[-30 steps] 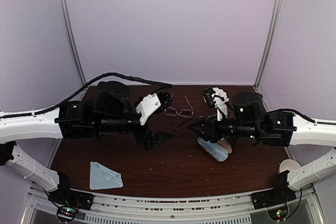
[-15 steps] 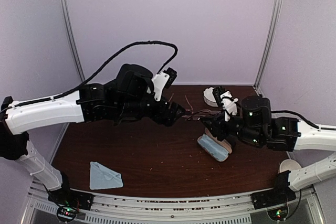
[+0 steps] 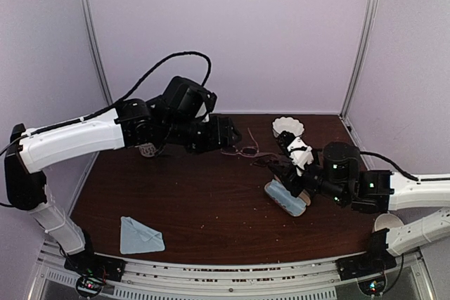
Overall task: Organize the sunglasses
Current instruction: Pass from the left arm to the right
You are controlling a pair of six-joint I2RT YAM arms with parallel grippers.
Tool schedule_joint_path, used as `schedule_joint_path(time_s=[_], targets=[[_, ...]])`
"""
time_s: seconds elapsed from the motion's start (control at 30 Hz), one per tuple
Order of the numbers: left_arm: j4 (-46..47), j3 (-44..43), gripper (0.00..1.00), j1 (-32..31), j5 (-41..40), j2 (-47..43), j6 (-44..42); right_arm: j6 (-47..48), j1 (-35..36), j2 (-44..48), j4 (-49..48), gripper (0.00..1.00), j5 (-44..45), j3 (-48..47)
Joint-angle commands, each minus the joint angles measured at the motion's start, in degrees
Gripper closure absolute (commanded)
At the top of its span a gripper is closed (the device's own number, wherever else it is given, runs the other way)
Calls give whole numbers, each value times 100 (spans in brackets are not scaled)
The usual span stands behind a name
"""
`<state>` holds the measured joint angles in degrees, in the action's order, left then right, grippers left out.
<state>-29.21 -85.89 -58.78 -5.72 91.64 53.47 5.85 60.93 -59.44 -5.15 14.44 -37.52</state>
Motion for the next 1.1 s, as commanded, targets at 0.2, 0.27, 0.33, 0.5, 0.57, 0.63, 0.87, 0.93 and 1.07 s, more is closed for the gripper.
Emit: schedule_joint_path(time_s=[0.2,0.27,0.33,0.5,0.57,0.63,0.87,0.93,1.07], targets=[[647,-258,31,-10,1113,432,1578,1421,118,-146,-844,72,599,210],[858,-197,32,-10,1247,472,1704,1608,149,-248,-894,72,721,199],[1027,-145,34,-12,1284,486,1795,1743,173,-335,-937,72,807,178],[1192,-223,39,-10,1289,554,2028,1882,192,-452,-1071,73,945,146],[1269,-204,40,-10,1315,596,2103,1879,205,-475,-1144,73,939,148],[1377,-192,41,-10,1413,660,2191,1893,205,-512,-1195,73,926,132],[1501,-392,44,-10,1617,898,2421,2052,205,-767,-1432,72,1117,23],[1550,-421,44,-10,1679,960,2468,2105,213,-853,-1480,72,1203,-24],[1544,-446,44,-10,1740,1030,2515,2215,243,-969,-1612,73,1355,-96]])
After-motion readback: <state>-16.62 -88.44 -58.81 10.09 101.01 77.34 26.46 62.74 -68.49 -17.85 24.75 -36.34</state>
